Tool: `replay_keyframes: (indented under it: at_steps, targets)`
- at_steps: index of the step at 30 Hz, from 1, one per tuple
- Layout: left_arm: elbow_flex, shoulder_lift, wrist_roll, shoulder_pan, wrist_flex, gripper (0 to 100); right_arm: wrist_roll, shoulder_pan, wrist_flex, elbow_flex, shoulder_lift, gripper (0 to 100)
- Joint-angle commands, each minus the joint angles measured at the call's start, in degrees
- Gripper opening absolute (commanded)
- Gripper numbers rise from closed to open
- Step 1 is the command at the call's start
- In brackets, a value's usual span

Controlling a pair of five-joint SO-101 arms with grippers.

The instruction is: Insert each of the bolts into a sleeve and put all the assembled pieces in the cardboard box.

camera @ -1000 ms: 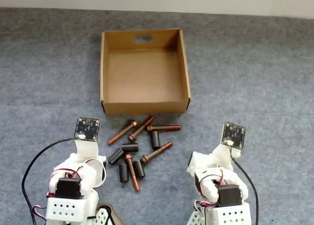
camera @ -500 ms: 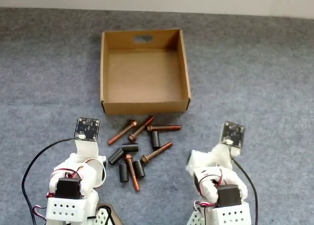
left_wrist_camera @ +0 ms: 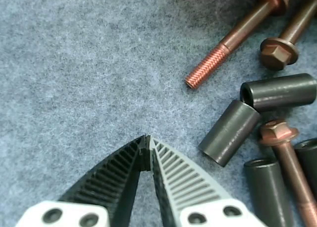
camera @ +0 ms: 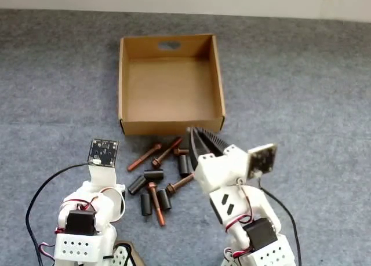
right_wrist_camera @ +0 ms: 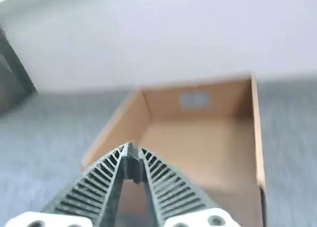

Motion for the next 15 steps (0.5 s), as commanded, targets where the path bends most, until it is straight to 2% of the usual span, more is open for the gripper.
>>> replay_keyframes:
  at_steps: [1, 4, 7, 11, 15]
  targets:
    - [0.92, 0.22, -0.09, 1.01, -0.09, 1, 1.14, -0.48, -7.52, -6.37, -0.04, 1.7]
    - [0.92, 0.22, 0.09, 1.01, -0.09, 1, 1.85, -0.4, -3.74, -17.8, 0.13, 1.7]
    - [0.92, 0.22, 0.09, 1.01, -0.09, 1, 6.15, -0.66, 2.42, -29.41, 2.77, 1.7]
    - [0.92, 0.22, 0.09, 1.01, -0.09, 1, 7.12, -0.4, 11.38, -45.85, 15.6, 1.7]
    - [0.92, 0.22, 0.09, 1.01, -0.09, 1, 6.95, -0.4, 30.81, -64.84, 32.48, 1.7]
